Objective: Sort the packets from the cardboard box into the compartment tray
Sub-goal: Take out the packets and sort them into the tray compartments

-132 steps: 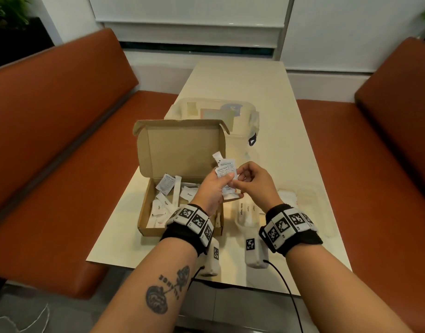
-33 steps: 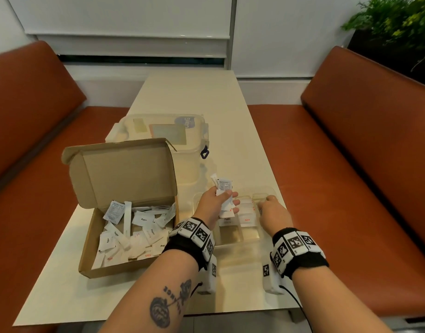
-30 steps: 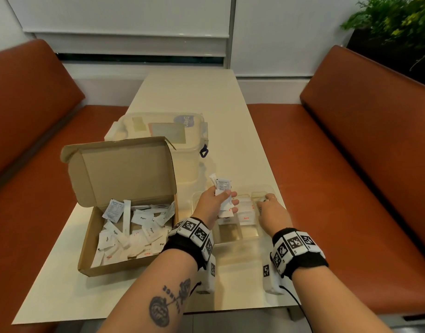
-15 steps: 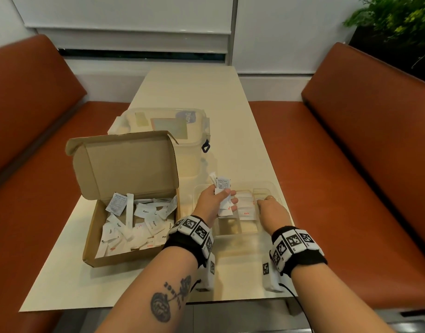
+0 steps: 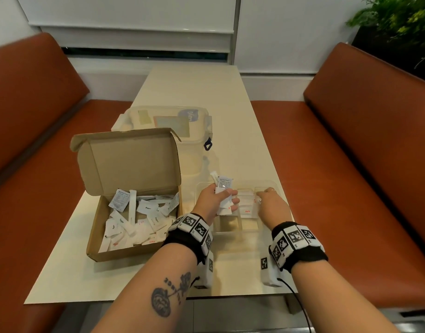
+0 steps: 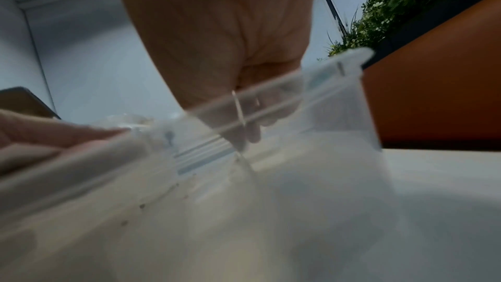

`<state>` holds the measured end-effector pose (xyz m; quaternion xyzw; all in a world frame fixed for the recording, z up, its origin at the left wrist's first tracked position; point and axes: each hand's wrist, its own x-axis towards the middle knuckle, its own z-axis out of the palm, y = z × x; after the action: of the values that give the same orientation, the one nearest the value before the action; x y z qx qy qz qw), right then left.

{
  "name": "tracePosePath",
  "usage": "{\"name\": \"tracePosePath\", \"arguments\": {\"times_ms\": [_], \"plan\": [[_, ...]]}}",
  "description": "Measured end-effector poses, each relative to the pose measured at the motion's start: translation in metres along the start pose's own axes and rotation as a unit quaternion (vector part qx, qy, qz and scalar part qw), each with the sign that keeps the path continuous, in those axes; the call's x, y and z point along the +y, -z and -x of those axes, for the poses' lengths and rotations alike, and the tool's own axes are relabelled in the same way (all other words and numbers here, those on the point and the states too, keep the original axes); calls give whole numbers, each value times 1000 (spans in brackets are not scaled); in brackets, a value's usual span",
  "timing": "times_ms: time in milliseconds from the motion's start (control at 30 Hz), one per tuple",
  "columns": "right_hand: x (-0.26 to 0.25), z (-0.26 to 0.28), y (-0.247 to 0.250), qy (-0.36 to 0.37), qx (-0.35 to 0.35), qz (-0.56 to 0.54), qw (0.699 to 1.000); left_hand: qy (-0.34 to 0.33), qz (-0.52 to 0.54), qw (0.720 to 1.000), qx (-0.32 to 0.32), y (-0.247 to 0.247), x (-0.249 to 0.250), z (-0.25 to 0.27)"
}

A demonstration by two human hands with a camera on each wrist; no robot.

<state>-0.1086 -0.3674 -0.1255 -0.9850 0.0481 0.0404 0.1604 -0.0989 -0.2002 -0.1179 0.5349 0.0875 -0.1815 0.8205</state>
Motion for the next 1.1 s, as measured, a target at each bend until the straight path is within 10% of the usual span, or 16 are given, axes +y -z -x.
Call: {"name": "tracePosePath", "arguments": {"times_ms": [367, 1100], "plan": [[-37, -6, 23, 36, 35, -370, 928, 30, -105, 989, -100, -5, 8, 8], [-22, -10, 28, -37, 35, -492, 869, 1, -55, 998, -10, -3, 12, 6]]}}
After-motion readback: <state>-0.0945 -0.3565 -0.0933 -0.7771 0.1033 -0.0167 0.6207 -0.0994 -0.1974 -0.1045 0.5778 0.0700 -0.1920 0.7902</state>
